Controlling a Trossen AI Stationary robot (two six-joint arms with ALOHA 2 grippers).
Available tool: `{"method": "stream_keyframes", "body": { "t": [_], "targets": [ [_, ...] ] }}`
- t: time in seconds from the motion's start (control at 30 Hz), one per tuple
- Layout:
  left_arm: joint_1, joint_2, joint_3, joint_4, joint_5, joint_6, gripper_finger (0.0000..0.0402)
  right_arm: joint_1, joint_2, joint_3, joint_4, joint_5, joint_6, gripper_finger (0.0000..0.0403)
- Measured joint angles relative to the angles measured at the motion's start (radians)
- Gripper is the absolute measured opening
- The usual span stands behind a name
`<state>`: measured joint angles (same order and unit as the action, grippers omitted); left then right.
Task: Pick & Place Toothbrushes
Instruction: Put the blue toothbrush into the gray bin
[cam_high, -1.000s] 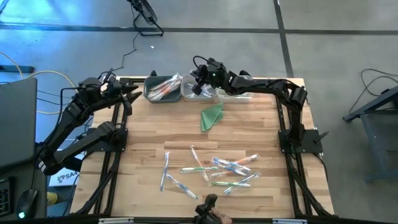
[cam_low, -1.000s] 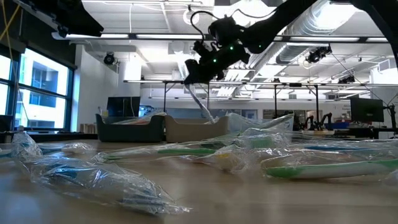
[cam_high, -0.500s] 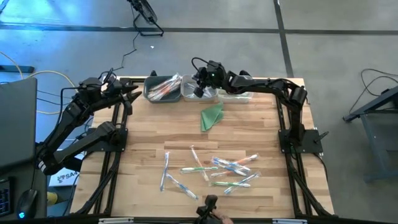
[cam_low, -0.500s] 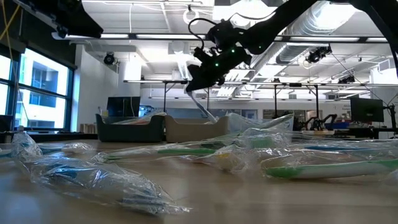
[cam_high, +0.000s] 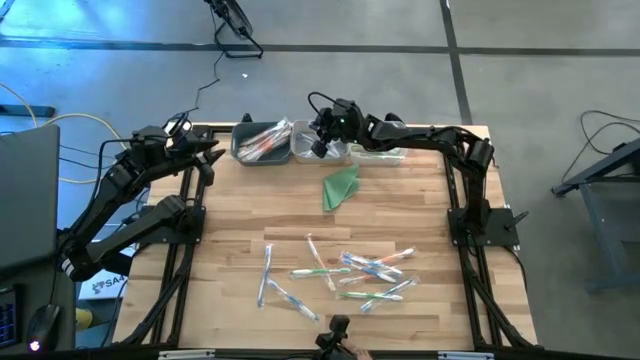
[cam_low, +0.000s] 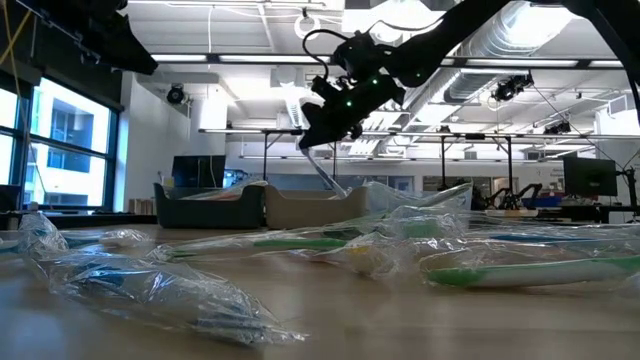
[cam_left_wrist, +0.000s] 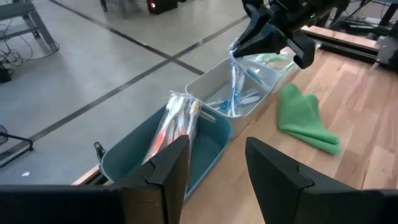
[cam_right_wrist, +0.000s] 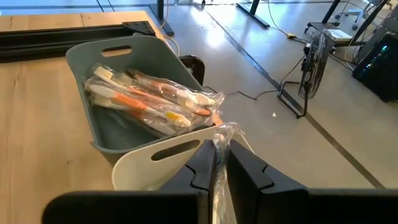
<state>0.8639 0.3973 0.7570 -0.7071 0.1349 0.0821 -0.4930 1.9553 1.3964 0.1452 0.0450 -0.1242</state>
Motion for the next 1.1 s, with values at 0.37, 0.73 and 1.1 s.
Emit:
{"method": "stream_keyframes", "body": {
  "t": [0.37, 0.73, 1.1],
  "targets": [
    [0.0, 0.0, 0.0, -0.029, 0.001, -0.004, 0.0155, 0.028, 0.0, 0.0, -0.002, 0.016, -0.013, 0.0037],
    [0.0, 0.0, 0.0, -0.028, 0.001, -0.007, 0.0155, 0.028, 0.0, 0.0, -0.027, 0.087, -0.064, 0.0086],
    [0.0, 0.0, 0.0, -0.028, 0.002, -0.009, 0.0155, 0.03, 0.0, 0.0, -0.022, 0.083, -0.064, 0.0162]
  ]
}}
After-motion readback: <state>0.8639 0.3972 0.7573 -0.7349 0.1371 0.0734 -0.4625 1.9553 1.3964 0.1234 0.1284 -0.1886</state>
